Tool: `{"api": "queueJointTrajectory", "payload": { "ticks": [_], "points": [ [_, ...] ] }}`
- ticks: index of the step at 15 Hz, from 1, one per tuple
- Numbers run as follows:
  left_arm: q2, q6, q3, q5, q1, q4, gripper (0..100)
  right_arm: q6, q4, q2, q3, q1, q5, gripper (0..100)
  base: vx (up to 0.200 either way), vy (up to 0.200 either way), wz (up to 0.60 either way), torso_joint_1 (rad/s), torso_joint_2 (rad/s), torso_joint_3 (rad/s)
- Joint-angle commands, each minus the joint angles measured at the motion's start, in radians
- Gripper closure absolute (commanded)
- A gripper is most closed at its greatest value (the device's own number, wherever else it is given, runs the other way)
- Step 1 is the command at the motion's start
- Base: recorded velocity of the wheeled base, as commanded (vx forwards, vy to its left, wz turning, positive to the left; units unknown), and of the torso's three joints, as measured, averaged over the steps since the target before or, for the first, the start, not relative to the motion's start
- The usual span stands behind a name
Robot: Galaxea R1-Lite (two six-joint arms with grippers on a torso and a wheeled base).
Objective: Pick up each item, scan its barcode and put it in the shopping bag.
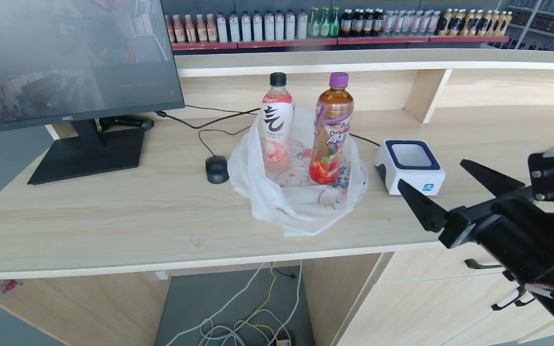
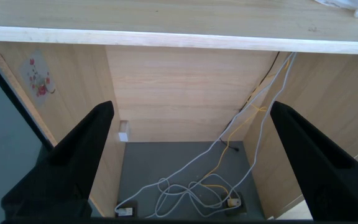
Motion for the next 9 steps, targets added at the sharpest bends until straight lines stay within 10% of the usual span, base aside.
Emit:
{"api": "queueJointTrajectory", "payload": {
  "ticks": [1, 9],
  "points": [
    [0.001, 0.000, 0.000, 0.000, 0.000, 0.000, 0, 0.025, 0.103, -0.332, 0.282, 0.030, 0.046, 0, 0.000, 0.000, 0.00, 0.000, 0.00, 0.000],
    [0.000, 0.000, 0.000, 0.000, 0.000, 0.000, 0, -0.027, 1.139, -0.876, 0.284, 0.050, 0.371, 0, 0.000, 0.000, 0.00, 0.000, 0.00, 0.000]
  ]
}}
